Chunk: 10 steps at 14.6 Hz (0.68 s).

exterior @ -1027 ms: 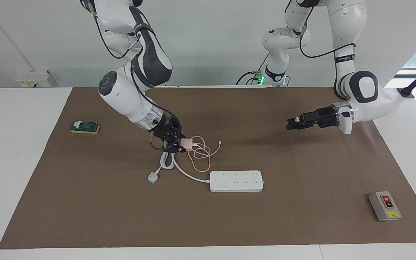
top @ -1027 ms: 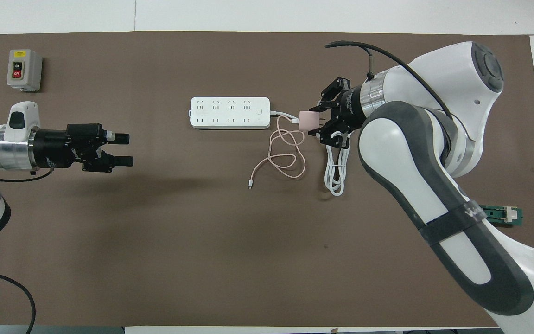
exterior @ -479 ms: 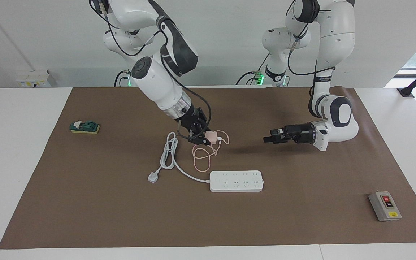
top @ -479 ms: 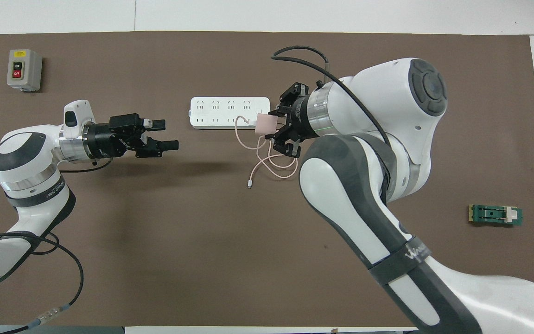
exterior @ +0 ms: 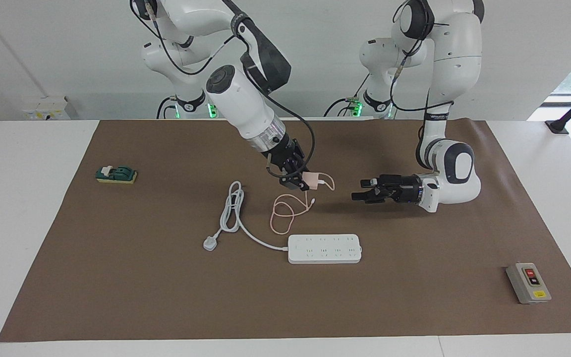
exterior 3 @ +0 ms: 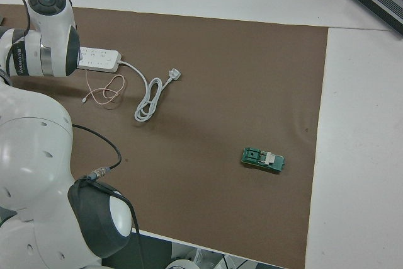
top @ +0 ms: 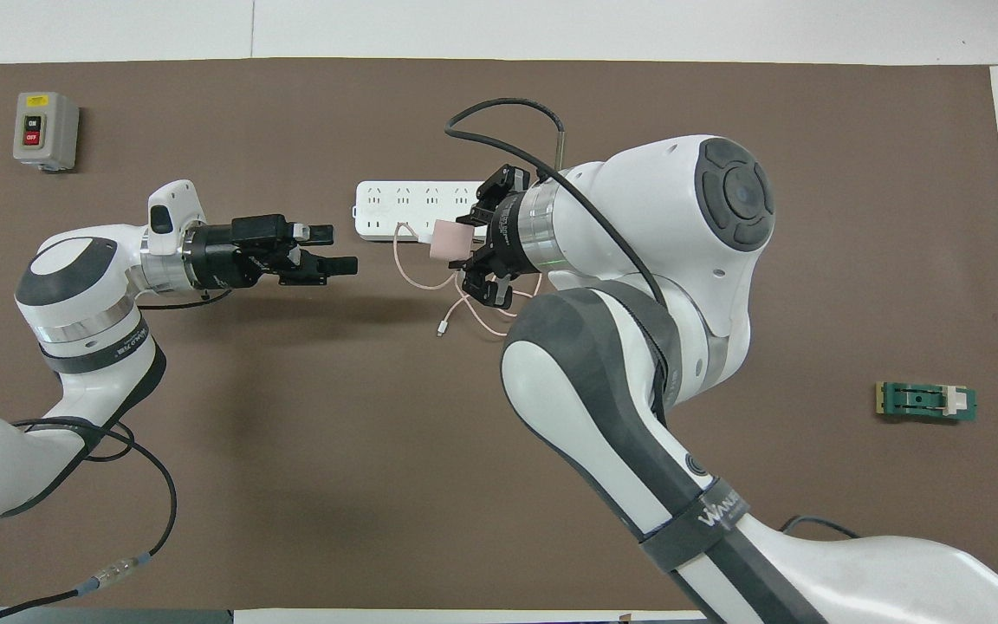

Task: Plug charger into power strip
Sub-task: 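Carry the charger toward the left gripper above the power strip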

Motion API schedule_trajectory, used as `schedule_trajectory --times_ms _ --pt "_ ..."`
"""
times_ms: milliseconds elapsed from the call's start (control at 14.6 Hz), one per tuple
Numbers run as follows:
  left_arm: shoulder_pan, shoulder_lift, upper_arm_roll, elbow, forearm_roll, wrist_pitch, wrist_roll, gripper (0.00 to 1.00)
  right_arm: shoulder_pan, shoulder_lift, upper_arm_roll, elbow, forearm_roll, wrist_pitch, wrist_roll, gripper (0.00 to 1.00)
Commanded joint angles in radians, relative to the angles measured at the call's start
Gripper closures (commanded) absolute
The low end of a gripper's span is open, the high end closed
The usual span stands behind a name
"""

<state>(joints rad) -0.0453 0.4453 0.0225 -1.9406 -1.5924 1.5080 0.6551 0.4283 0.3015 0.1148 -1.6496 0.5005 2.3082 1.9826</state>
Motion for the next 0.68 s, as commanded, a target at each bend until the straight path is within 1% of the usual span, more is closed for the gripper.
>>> schedule_trajectory --times_ms 0,137,205,616 --pt "-0.014 0.006 -0.003 0.031 -0.024 -0.011 -0.011 0.0 0.009 0.014 0.005 0.005 0.044 0.036 -0.042 0.99" --pt "-0.024 0.006 -0.004 0.057 -0.029 -0.008 -0.072 0.0 0.004 0.025 0.003 0.005 0.174 0.04 -0.169 0.98" --pt "-0.03 0.006 -0.004 0.06 -0.034 -0.006 -0.084 0.0 0.003 0.034 0.003 0.005 0.209 0.045 -0.217 0.98" --pt "-0.08 -0.003 -0.007 0.048 -0.06 0.006 -0.038 0.0 0.01 0.062 0.003 0.007 0.222 0.063 -0.235 0.98"
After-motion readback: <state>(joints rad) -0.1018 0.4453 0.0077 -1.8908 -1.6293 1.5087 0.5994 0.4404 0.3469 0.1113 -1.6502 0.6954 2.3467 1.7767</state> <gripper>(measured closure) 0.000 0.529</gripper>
